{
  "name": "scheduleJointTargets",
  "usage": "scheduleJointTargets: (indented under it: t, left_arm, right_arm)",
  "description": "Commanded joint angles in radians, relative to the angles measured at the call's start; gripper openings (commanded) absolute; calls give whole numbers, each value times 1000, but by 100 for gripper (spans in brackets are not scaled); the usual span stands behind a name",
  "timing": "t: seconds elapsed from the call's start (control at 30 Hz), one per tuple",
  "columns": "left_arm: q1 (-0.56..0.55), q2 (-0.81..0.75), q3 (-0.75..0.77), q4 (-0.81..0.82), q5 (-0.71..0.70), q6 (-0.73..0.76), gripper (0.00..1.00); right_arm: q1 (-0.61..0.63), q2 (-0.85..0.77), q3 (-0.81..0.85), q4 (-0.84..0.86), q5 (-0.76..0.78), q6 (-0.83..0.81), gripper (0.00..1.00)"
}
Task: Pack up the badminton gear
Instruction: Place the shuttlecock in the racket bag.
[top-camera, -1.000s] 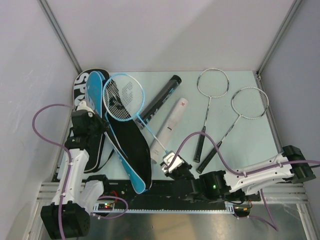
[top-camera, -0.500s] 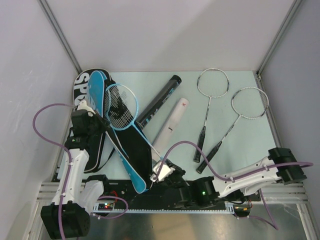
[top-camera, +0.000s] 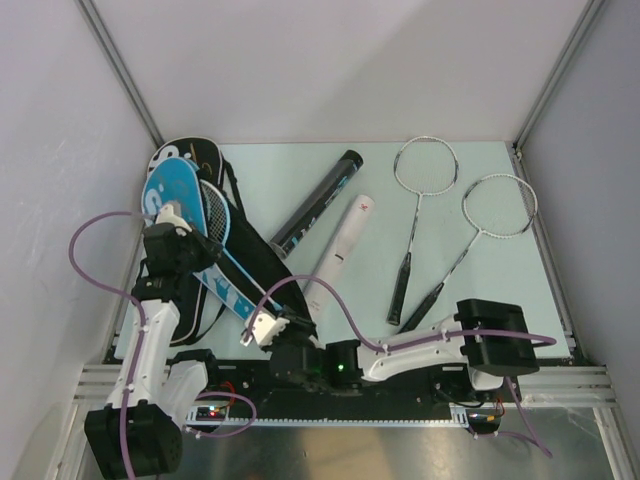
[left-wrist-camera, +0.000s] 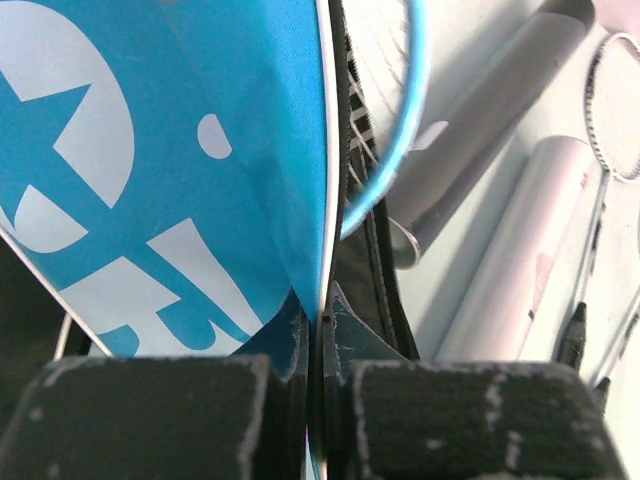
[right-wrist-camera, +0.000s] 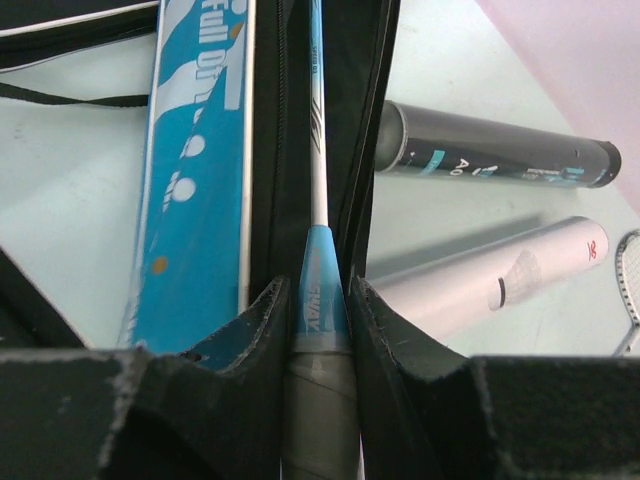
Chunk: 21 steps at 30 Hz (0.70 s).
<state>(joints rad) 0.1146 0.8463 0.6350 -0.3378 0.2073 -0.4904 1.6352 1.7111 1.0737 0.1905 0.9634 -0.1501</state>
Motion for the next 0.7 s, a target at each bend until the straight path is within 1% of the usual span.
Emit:
scheduleJointTargets:
  t: [0.0,0.17,0.27,0.47,0.67]
  left_arm:
    - [-7,-36,1,85,137,-27,0]
    - [-8,-39,-2,87,151,-4,0]
    - [-7,-41,-3,92,166,-11,0]
    - [-7,-78,-17,94,226,-74,0]
    - [-7,-81,-37,99,241,-106,0]
  right_arm:
    - [-26,7,69,177,-140,-20,0]
    - [-15,-47,13,157,-167,-25,0]
    - [-27,-64,-7,174,-192,-18,0]
    - [-76,10,34,313,-187,-35,0]
    - [-143,45,50,382,-255,23,0]
